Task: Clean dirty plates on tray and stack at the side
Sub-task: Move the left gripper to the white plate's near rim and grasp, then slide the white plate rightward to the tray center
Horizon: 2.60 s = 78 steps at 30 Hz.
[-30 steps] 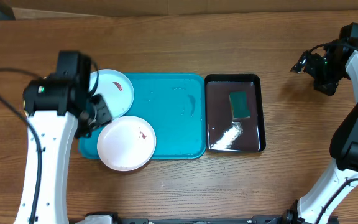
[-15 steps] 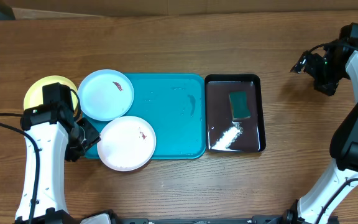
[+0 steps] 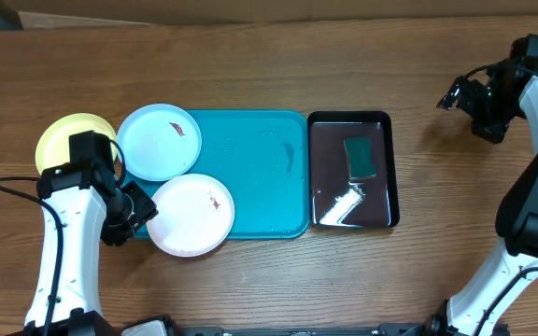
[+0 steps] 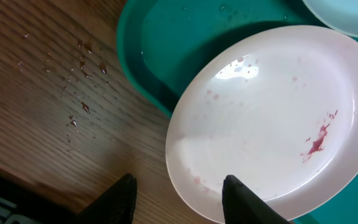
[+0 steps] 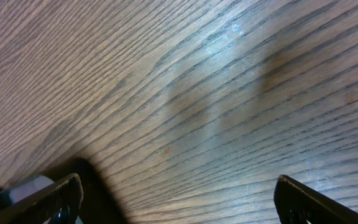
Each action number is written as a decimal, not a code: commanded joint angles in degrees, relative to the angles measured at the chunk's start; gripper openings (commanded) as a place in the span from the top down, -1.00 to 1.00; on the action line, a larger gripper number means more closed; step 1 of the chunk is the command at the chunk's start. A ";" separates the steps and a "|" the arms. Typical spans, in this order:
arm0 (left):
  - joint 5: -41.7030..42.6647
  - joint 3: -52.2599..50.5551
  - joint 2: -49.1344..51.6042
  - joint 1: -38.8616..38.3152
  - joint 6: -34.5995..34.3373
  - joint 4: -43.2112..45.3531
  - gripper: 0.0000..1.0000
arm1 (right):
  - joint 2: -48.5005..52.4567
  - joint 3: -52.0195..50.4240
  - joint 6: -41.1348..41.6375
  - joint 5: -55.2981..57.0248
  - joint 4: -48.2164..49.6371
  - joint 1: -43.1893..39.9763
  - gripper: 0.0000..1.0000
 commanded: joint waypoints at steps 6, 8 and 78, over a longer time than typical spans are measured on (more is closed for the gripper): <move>0.85 -1.84 -0.17 0.26 1.38 0.90 0.09 | -1.03 1.14 -0.17 0.15 0.11 0.04 -1.00; 0.85 -2.14 -0.17 0.26 1.55 1.51 0.08 | -1.03 1.14 -0.17 0.13 0.11 0.04 -1.00; 18.99 -19.63 -5.05 -6.43 7.34 23.52 0.92 | -1.03 1.14 -0.17 0.13 0.11 0.04 -1.00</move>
